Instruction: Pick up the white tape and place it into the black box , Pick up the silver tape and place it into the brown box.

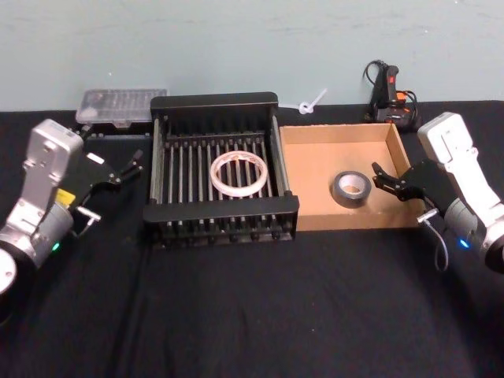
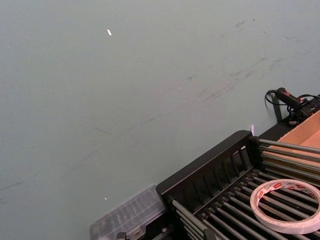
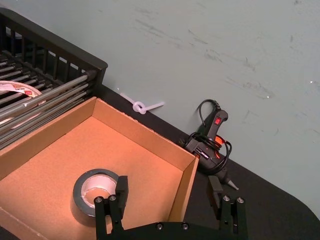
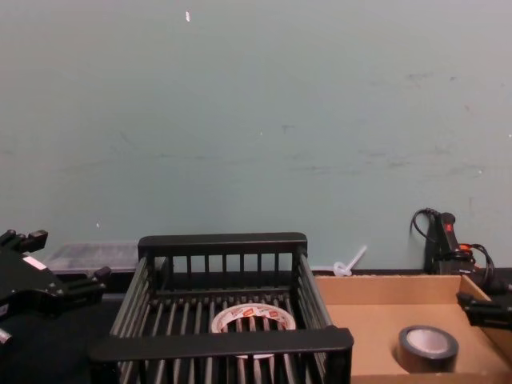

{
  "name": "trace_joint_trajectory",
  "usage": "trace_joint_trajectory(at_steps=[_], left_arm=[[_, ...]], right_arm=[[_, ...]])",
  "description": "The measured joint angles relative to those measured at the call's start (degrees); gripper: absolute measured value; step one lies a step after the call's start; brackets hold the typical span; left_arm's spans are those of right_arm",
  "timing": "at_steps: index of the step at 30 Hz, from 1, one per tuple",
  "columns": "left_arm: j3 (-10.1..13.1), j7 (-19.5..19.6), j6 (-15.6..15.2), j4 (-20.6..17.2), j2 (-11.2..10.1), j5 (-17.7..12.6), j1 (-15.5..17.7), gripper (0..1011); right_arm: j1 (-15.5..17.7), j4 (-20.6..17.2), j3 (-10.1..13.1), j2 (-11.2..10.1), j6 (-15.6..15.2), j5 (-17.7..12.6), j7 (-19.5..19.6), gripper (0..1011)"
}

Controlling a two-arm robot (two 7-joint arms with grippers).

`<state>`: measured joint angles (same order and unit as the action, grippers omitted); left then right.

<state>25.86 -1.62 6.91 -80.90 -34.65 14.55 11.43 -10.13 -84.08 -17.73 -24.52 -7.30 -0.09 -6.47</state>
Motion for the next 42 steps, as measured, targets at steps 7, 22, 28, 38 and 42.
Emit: trace_joint_trajectory(at_steps=[7, 22, 28, 38, 42], left_arm=[[0.0, 0.0, 0.0, 0.0, 0.0, 0.0, 0.0, 1001], [0.0, 0.0, 0.0, 0.0, 0.0, 0.0, 0.0, 1001], [0.0, 0.0, 0.0, 0.0, 0.0, 0.0, 0.0, 1001], [0.0, 0.0, 0.0, 0.0, 0.0, 0.0, 0.0, 1001], [0.0, 0.0, 0.0, 0.0, 0.0, 0.0, 0.0, 1001]], right_arm=[[0.0, 0.0, 0.0, 0.0, 0.0, -0.1, 0.0, 1002], [-0.1, -0.1, -0.1, -0.1, -0.1, -0.2, -0.1, 1002], [-0.1, -0.1, -0.1, -0.1, -0.1, -0.2, -0.1, 1002], [-0.1, -0.1, -0.1, -0.1, -0.1, -0.2, -0.1, 1003], [-0.1, -0.1, -0.1, -0.1, -0.1, -0.2, -0.1, 1002]])
